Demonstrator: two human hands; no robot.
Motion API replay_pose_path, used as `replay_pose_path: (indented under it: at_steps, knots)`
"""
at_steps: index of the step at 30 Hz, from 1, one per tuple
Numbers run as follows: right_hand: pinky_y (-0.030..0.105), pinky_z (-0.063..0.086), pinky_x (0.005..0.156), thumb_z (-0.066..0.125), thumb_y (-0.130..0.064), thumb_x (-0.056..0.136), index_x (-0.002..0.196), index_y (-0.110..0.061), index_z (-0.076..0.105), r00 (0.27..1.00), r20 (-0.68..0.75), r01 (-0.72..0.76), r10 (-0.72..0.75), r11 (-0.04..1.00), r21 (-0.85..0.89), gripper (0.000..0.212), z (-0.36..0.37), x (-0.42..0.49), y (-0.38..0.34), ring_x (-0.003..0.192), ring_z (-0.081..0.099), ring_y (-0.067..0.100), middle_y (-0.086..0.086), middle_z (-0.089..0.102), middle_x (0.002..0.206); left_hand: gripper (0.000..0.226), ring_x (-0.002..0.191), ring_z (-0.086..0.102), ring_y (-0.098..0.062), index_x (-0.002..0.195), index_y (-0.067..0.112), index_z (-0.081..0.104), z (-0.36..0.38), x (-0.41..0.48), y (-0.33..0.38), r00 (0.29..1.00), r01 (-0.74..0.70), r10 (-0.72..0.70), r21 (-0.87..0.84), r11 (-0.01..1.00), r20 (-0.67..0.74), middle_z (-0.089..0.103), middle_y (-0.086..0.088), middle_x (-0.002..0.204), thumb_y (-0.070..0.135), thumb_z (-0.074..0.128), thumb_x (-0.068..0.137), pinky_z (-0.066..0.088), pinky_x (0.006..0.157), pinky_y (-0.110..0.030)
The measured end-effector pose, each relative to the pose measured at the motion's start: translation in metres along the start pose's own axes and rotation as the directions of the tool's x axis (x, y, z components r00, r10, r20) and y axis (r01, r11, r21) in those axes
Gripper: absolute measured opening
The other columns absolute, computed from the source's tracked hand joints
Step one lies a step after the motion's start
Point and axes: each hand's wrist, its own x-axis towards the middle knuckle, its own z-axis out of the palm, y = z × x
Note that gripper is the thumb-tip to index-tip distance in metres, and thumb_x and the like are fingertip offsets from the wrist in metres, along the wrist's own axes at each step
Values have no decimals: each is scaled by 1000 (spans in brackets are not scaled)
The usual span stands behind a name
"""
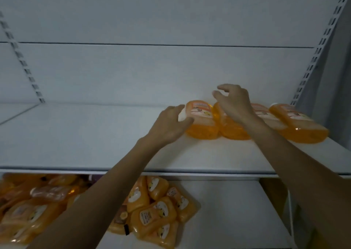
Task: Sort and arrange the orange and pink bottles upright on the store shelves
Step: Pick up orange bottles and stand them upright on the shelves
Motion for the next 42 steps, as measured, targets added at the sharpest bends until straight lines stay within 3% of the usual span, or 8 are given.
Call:
replay_pose_path:
  at_steps: [4,9,13,20,24,30,39,42]
  knots:
    - [29,36,106,55,-21,93,133,-12,52,986,9,165,-167,980,110,41,40,-18,-61,126,48,17,3,53,137,42,126,45,-15,133,19,50,-40,-38,-31,993,-30,33,28,999,-117,47,0,141,31,53,93,34,103,-25]
    - [32,39,106,59,-15,90,133,-10,53,932,121,301,-340,918,258,44,122,-68,-152,121,52,17,5,57,133,29,96,55,-4,119,16,62,-120,-116,-97,951,1,17,58,998,-307,61,0,121,21,56,91,44,80,-10]
    - [37,44,102,59,-14,89,131,-10,54,854,212,381,-475,849,366,43,191,-123,-224,116,54,17,5,58,129,27,93,57,-4,115,15,64,-178,-192,-158,896,141,-103,56,988,-432,63,0,116,16,56,90,44,76,-8]
    - [32,49,90,58,-11,87,122,-11,61,741,300,391,-601,749,535,36,294,-228,-312,98,59,15,4,65,113,24,91,59,-8,111,14,67,-241,-317,-247,761,408,-339,2,913,-553,66,-2,110,15,57,89,48,81,-23]
    - [17,43,85,60,-14,87,126,-15,59,646,494,332,-581,798,504,39,344,-273,-321,100,58,10,0,64,111,24,91,57,-7,112,14,66,-257,-360,-287,692,519,-454,-51,853,-561,65,-2,111,16,55,90,43,79,-21]
    - [23,51,74,59,-14,87,121,-17,61,556,730,121,-398,907,402,35,409,-290,-293,91,58,9,-6,62,98,28,91,54,-6,117,12,63,-243,-382,-345,624,633,-621,-159,758,-475,65,-3,114,16,53,92,37,67,-10]
    - [26,51,77,57,-15,88,118,-18,58,492,842,-30,-220,963,268,31,501,-263,-275,99,57,13,-3,60,105,32,108,59,-16,122,8,59,-226,-346,-444,575,754,-770,-186,630,-279,62,-7,124,19,52,92,41,82,-19]
    - [23,48,64,53,-15,89,115,-19,59,495,852,-77,-168,969,236,26,533,-248,-278,81,56,9,-3,61,98,32,110,58,-18,122,7,58,-226,-330,-475,544,772,-802,-226,594,-246,61,-9,125,20,51,94,41,82,-20]
